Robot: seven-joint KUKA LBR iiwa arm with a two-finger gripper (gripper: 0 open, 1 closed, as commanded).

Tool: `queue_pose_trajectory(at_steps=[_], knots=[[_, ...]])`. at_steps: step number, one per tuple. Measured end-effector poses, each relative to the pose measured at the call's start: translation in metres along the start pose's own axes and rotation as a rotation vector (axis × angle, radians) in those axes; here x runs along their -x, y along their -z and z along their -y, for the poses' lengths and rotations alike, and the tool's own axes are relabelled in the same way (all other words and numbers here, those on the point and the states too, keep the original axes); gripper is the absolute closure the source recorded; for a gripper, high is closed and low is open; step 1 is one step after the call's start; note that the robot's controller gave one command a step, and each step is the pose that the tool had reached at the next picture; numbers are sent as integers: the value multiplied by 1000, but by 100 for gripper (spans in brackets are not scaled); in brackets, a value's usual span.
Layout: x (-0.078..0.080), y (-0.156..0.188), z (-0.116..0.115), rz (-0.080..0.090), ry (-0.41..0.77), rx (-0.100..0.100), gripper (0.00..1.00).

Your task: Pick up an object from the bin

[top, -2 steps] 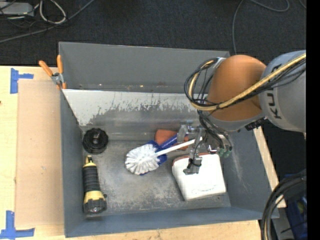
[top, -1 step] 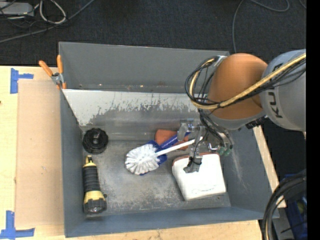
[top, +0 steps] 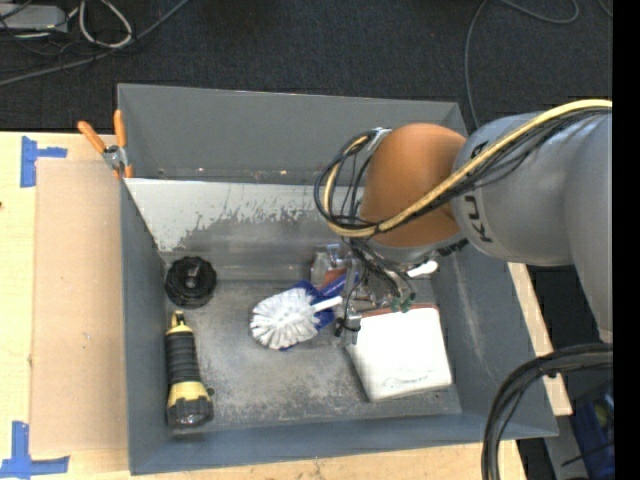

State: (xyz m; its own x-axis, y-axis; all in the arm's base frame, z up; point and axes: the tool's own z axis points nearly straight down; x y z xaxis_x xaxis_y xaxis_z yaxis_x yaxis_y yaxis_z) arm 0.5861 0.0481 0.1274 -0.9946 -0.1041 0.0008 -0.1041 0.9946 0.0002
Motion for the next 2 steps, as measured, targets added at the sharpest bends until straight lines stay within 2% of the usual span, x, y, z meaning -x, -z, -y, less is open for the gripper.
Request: queue_pose_trajectory(at_steps=[1,2], knots=[[25,-59,-47,0,3,-1,0],[30,-57,-55,3,253,-1,0]])
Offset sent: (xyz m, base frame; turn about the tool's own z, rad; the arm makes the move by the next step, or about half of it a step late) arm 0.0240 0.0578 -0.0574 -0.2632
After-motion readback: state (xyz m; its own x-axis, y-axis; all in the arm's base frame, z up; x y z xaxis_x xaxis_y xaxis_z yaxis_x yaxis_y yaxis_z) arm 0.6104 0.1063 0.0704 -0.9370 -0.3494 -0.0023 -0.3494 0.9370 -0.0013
